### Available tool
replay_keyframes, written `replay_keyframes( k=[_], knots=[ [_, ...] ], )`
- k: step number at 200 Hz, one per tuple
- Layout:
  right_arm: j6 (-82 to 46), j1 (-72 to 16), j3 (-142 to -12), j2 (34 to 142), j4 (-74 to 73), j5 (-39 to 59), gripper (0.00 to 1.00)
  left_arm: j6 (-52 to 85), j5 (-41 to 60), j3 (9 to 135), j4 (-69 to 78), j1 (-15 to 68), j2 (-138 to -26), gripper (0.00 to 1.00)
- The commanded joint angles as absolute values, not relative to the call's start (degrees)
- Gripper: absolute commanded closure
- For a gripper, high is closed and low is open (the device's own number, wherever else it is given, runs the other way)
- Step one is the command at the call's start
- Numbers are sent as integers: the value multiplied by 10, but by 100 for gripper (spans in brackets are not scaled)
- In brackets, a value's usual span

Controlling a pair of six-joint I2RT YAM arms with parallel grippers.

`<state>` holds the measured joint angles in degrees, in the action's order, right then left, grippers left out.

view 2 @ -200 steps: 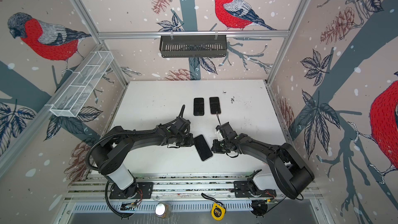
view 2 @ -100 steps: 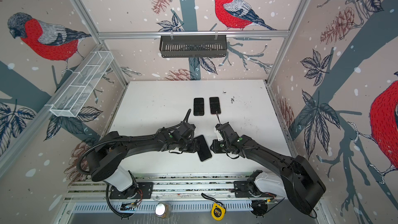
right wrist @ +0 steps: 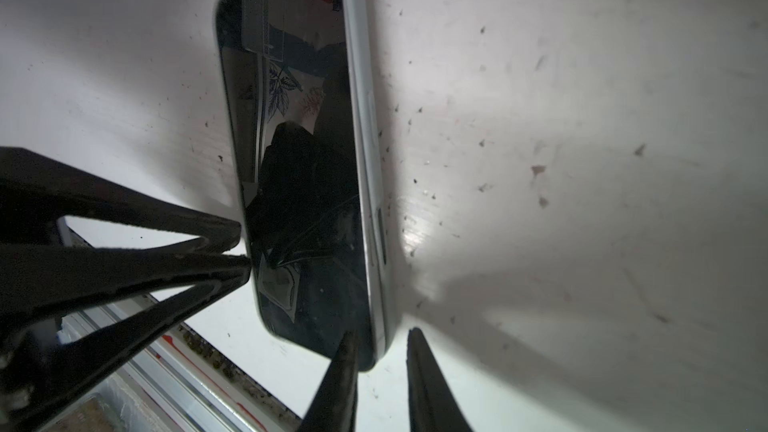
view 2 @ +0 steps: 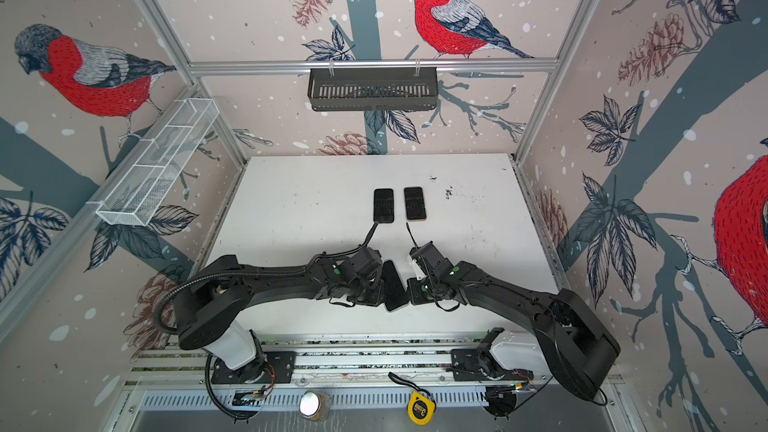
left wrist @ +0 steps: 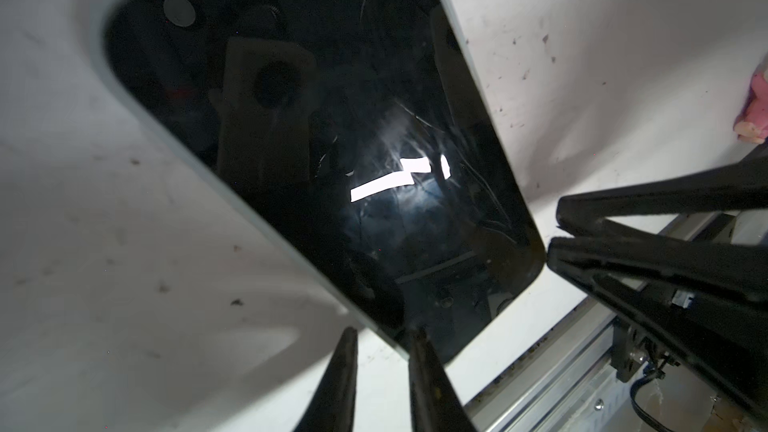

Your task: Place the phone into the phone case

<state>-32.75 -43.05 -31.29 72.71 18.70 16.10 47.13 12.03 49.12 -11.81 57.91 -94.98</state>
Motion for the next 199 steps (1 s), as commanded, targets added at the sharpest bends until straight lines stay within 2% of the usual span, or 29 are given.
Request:
replay_keyframes(
  k=[1,96,199],
  knots=[
    [-319,-438,-316,738,194,146,78,468,108,494,-139,580,-953,75],
    [-304,-462,-334,761,219,125,81,458,111,501,-147,582,-971,75],
    [-300,-484,-341,788,225,121,88,456,111,500,-143,583,-973,75]
  ],
)
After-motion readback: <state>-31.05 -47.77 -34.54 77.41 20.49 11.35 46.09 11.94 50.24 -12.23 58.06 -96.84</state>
